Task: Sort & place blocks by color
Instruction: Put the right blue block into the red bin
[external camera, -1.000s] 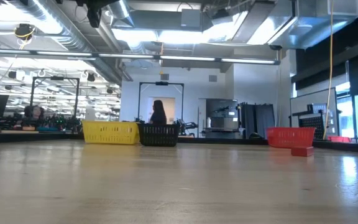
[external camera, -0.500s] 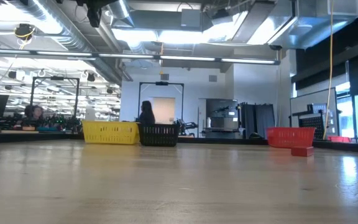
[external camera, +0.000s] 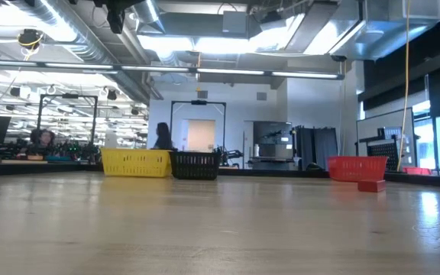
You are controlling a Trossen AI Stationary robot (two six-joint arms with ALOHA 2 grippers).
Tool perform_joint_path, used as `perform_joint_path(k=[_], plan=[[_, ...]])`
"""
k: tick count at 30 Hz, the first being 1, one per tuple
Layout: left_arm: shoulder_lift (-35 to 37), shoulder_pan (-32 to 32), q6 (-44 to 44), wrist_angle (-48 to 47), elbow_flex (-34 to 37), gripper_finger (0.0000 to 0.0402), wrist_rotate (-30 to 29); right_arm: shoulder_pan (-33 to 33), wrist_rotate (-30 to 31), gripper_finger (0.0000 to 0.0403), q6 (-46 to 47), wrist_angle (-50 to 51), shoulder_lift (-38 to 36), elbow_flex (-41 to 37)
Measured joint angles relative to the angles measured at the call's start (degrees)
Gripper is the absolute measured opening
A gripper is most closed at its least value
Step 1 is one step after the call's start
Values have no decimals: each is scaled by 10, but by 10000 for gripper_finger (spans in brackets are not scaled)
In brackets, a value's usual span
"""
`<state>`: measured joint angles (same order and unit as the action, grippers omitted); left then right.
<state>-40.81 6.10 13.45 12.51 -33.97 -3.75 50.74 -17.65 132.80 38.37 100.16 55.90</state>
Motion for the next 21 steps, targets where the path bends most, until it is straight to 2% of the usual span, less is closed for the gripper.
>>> perform_joint_path(k=[7,11,15,19,21], plan=[[0,0,0,0,0,0,0,0,1,215,-12,-5,14,0],[0,0,0,0,0,0,0,-1,2,178,-14,-9,18,1],[0,0,0,0,0,0,0,0,2,135,-65,-9,9,0],[0,0,0,1,0,0,-2,0,-4,135,-139,2,-47,-1],[0,0,0,1,0,0,-2,-3,13,135,-174,19,-93,-1]])
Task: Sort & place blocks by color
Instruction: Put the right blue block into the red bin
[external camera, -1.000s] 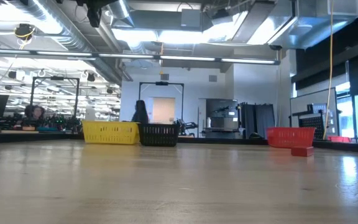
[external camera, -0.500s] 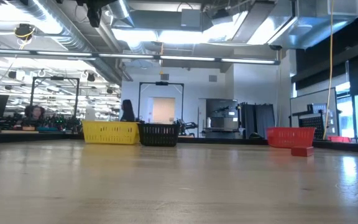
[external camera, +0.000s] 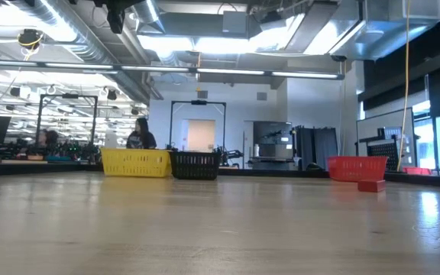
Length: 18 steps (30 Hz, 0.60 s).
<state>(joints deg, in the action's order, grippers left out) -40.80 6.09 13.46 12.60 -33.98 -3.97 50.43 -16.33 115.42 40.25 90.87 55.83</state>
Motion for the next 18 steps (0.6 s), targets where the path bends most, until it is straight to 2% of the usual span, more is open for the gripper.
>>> perform_joint_path(k=[2,5,7,9,13,18], plan=[[0,0,0,0,0,0,0,-7,44,135,-32,13,-59,0],[0,0,0,0,0,0,0,-31,147,135,-93,27,-150,0],[0,0,0,0,0,0,0,-59,207,135,-155,26,-202,1],[0,0,0,0,0,0,0,-99,237,135,-232,27,-239,1],[0,0,2,0,0,0,0,-204,228,135,-425,21,-259,1],[0,0,49,-2,0,0,1,-331,185,135,-671,-61,-211,1]])
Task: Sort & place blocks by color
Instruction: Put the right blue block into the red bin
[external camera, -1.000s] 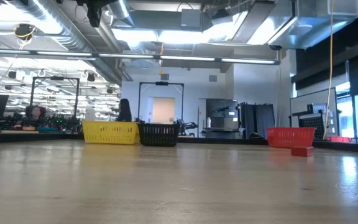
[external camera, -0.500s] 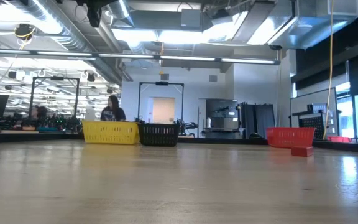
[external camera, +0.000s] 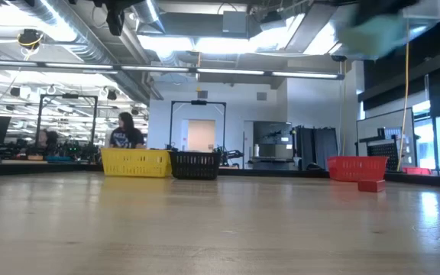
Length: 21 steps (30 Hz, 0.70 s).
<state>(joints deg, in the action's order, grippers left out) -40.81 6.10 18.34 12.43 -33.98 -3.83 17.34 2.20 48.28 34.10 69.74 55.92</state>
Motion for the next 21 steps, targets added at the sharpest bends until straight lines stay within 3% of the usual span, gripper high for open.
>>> perform_joint_path(k=[6,9,12,16,21], plan=[[0,0,23,0,0,0,5,-111,-62,135,-171,-280,93,0],[0,0,23,0,0,0,5,-152,-120,135,-202,-434,122,0],[0,0,33,4,0,0,5,-185,-156,135,-220,-524,123,0],[0,0,38,7,0,1,2,-207,-153,135,-269,-539,87,0],[0,0,40,6,0,32,-14,-224,-149,135,-297,-475,51,0]])
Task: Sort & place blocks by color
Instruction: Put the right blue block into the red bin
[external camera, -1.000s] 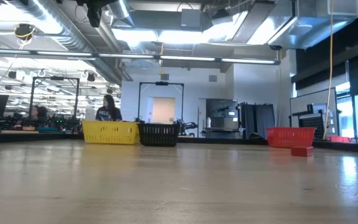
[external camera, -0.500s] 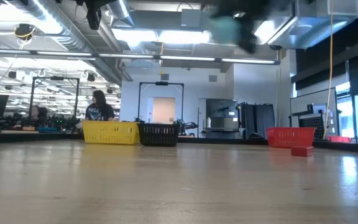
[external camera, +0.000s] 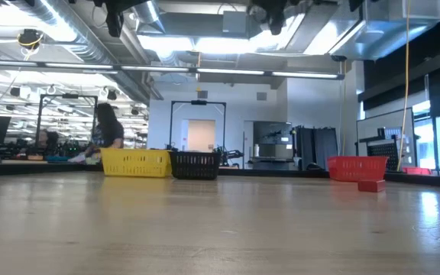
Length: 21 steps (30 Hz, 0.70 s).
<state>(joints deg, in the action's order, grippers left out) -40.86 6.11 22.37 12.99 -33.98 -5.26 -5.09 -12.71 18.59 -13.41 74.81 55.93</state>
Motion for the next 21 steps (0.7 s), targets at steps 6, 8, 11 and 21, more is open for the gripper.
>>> perform_joint_path(k=[6,8,11,21], plan=[[-9,0,-9,3,0,87,21,-1,2,135,-24,18,-3,0],[-11,0,-19,15,0,89,44,-1,8,135,-27,18,-2,0],[-12,-1,-30,19,0,73,67,-2,10,135,-38,17,-1,0],[-20,-1,-46,10,0,1,78,-1,11,135,-70,19,-1,0]])
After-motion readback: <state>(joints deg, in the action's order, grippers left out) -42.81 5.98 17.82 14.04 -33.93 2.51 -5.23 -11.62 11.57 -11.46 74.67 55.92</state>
